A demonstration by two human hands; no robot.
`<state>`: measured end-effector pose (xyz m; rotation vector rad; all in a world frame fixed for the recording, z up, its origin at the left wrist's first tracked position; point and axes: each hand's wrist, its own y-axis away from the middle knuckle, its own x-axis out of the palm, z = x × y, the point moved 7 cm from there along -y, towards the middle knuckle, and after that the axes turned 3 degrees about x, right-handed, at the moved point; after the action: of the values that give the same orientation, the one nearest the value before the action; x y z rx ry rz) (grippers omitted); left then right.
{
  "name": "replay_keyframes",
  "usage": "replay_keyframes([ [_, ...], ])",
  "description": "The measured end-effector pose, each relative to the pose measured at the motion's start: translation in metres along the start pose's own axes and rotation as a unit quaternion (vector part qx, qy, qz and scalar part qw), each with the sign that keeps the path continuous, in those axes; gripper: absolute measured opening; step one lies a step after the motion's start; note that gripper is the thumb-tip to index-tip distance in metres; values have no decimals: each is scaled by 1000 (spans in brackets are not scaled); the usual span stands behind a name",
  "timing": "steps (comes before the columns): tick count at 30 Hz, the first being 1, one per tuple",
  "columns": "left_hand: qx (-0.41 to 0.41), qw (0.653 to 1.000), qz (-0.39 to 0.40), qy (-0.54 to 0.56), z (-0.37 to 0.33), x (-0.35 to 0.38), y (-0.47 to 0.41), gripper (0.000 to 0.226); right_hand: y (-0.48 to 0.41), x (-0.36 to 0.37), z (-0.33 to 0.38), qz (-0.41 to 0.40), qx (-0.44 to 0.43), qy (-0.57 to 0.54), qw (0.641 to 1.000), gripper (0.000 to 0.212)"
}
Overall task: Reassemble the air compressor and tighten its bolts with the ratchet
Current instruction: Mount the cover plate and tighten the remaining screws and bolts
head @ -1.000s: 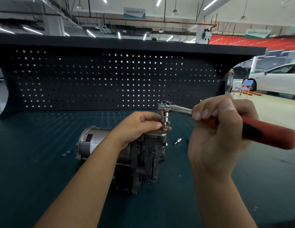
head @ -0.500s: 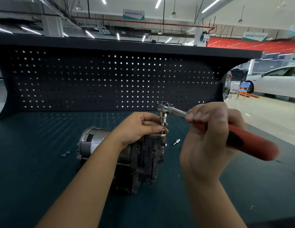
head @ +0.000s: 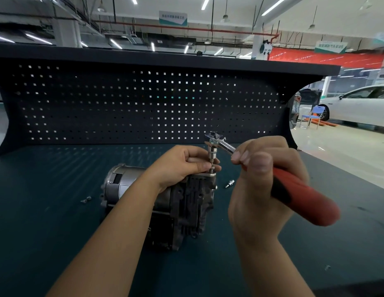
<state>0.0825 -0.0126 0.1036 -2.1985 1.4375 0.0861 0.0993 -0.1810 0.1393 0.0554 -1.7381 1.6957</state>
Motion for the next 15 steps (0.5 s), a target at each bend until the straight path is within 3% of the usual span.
replay_keyframes([
  [5, -1, 1000, 2, -2, -1, 0, 1, 22, 5, 7, 2, 40, -36, 31, 998, 28],
  [15, -18, 998, -22, -52, 4, -7, -2, 9, -6, 1, -1, -9, -17, 37, 999, 40],
])
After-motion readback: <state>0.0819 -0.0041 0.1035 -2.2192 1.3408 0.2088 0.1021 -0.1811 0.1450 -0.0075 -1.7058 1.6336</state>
